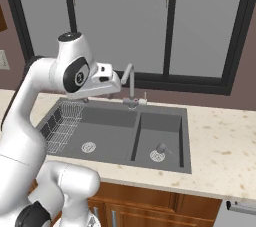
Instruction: Move any existing items from the left basin to the right basin for drying. Then move the cup from the counter to the left basin of the sink for washing.
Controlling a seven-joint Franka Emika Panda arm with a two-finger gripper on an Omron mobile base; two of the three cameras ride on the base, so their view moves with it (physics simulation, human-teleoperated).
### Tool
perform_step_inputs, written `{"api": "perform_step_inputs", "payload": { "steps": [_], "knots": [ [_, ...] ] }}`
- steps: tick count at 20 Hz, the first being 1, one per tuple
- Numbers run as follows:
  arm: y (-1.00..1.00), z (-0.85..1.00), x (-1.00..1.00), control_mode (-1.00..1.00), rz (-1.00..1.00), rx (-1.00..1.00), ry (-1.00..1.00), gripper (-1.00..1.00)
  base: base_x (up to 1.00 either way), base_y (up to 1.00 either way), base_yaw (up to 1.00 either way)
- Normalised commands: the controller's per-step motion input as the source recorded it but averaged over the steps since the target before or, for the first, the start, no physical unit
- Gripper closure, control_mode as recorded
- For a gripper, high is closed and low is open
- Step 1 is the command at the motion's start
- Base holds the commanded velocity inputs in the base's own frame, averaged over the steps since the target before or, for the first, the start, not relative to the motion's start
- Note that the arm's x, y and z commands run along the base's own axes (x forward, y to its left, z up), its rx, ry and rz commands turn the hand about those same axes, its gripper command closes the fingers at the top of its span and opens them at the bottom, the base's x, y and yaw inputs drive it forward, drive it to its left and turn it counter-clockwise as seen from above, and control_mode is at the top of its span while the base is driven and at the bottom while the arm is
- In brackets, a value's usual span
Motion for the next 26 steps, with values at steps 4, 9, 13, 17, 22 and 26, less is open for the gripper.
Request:
{"api": "perform_step_inputs", "payload": {
  "steps": [4,9,13,17,22,26],
  "knots": [
    [0.54,0.0,-0.06,-1.0,-0.08,0.0,0.09,-1.0,0.0,0.0,0.0],
    [0.62,-0.05,0.0,-1.0,-0.03,0.0,0.09,-1.0,0.0,0.0,0.0],
    [0.35,-0.11,-0.04,-1.0,0.0,0.0,0.06,-1.0,0.0,0.0,0.0],
    [0.44,-0.09,-0.05,-1.0,0.0,0.0,0.0,-1.0,0.0,0.0,0.0],
    [0.57,-0.04,-0.07,-1.0,0.0,0.0,0.0,-1.0,0.0,0.0,0.0],
    [0.61,0.0,-0.12,-1.0,0.0,0.0,-0.02,-1.0,0.0,0.0,0.0]
  ]
}}
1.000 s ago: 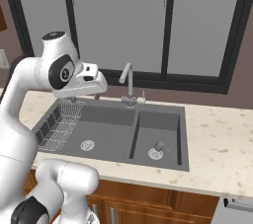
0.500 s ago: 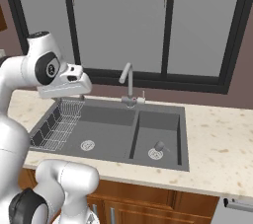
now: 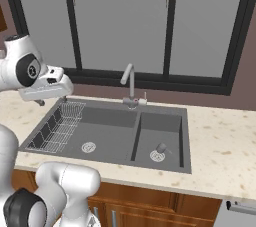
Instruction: Move any existing items from the left basin to the right basin for drying. Then move the cup from the counter to the left basin of the sink for washing.
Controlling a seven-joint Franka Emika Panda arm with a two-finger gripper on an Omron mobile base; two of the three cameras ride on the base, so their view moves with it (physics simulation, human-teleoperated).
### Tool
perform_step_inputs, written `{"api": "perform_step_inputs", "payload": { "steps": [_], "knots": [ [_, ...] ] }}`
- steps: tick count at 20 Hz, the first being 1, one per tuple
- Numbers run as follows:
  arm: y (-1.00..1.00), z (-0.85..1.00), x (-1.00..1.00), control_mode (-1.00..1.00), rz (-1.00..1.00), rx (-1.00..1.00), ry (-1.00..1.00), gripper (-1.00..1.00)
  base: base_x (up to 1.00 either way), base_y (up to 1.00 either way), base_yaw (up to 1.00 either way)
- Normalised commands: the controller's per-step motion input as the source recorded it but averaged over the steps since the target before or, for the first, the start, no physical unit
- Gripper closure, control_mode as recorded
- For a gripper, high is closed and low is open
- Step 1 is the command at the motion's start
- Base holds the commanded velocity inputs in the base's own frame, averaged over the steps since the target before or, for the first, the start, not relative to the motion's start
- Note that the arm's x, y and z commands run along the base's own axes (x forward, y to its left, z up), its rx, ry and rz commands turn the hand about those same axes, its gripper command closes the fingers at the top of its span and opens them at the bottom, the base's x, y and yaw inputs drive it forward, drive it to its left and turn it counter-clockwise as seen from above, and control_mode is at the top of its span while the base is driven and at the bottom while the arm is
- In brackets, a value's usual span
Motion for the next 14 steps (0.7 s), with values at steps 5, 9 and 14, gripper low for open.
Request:
{"api": "perform_step_inputs", "payload": {
  "steps": [5,9,14],
  "knots": [
    [0.58,0.0,-0.15,-1.0,0.0,0.0,-0.02,-1.0,0.0,0.0,0.0],
    [0.54,0.0,-0.19,-1.0,0.0,0.0,-0.02,-1.0,0.0,0.0,0.0],
    [0.56,-0.01,-0.2,-1.0,0.0,0.0,-0.03,-1.0,0.0,0.0,0.0]
  ]
}}
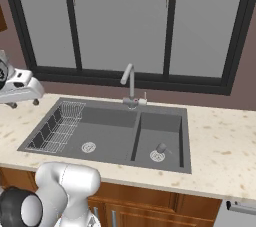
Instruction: Move any existing items from the left basin to the right basin for drying. Then move the cup from the counter to the left basin of the sink for washing.
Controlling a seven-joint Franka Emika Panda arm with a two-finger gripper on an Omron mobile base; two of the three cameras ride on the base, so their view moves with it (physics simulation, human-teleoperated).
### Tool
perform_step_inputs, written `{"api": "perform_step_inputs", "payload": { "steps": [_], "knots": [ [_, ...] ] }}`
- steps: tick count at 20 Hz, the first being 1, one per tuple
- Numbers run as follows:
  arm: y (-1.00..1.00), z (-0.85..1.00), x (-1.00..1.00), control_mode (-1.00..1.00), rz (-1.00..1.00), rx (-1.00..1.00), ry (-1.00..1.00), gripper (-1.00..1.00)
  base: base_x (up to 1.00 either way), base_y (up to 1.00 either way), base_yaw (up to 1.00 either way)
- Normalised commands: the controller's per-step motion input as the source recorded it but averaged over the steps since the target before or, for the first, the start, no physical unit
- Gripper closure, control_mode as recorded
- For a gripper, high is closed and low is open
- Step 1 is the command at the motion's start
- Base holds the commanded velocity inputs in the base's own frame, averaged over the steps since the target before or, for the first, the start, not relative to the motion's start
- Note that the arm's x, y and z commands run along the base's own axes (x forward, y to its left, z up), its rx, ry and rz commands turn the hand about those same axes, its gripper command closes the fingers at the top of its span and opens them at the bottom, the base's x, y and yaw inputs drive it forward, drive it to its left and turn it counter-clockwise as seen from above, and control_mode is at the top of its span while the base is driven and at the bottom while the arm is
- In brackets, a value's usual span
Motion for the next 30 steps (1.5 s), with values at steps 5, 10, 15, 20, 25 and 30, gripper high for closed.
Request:
{"api": "perform_step_inputs", "payload": {
  "steps": [5,10,15,20,25,30],
  "knots": [
    [0.53,-0.13,-0.08,-1.0,0.0,0.0,-0.02,-1.0,0.0,0.0,0.0],
    [0.49,-0.1,-0.02,-1.0,0.0,0.0,-0.01,-1.0,0.0,0.0,0.0],
    [0.46,-0.09,0.0,-1.0,0.0,0.0,0.0,-1.0,0.0,0.0,0.0],
    [0.47,-0.11,0.0,-1.0,0.0,0.02,0.01,-1.0,0.0,0.0,0.0],
    [0.46,-0.1,0.0,-1.0,0.0,0.03,0.05,-1.0,0.0,0.0,0.0],
    [0.42,-0.11,0.0,-1.0,0.0,0.04,0.05,-1.0,0.0,0.0,0.0]
  ]
}}
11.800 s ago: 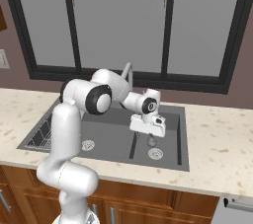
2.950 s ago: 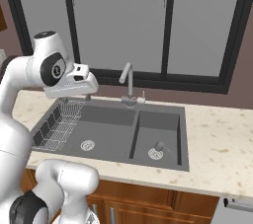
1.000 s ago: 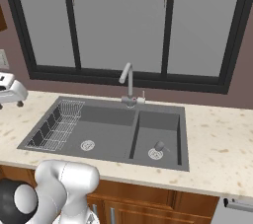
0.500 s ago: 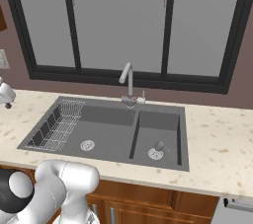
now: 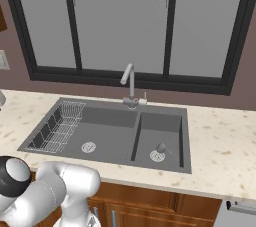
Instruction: Move any existing items from the left basin to the right basin for drying. Then move the cup from the counter to the left basin of the sink for washing.
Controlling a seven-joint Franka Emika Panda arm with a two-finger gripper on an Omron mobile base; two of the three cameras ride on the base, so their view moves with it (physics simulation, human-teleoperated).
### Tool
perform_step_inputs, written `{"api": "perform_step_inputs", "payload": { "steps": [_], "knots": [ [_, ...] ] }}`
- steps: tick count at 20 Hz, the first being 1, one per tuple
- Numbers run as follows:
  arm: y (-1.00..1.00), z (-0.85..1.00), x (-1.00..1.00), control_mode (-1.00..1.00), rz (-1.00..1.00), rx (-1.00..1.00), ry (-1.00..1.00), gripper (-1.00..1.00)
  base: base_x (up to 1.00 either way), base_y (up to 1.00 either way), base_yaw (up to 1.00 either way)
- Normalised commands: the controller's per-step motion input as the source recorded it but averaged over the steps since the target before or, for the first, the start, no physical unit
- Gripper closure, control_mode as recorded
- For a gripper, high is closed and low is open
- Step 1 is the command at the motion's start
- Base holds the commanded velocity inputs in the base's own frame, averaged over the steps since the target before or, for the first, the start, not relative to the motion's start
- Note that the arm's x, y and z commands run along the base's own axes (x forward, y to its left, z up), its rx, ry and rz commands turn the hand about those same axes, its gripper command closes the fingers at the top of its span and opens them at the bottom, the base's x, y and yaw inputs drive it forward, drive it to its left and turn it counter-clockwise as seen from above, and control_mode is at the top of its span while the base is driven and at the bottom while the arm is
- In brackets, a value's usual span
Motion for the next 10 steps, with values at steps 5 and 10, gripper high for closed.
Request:
{"api": "perform_step_inputs", "payload": {
  "steps": [5,10],
  "knots": [
    [0.32,-0.19,0.0,-1.0,0.0,0.05,0.03,-1.0,0.0,0.0,0.0],
    [0.21,-0.2,0.0,-1.0,0.0,0.04,0.0,-1.0,0.0,0.0,0.0]
  ]
}}
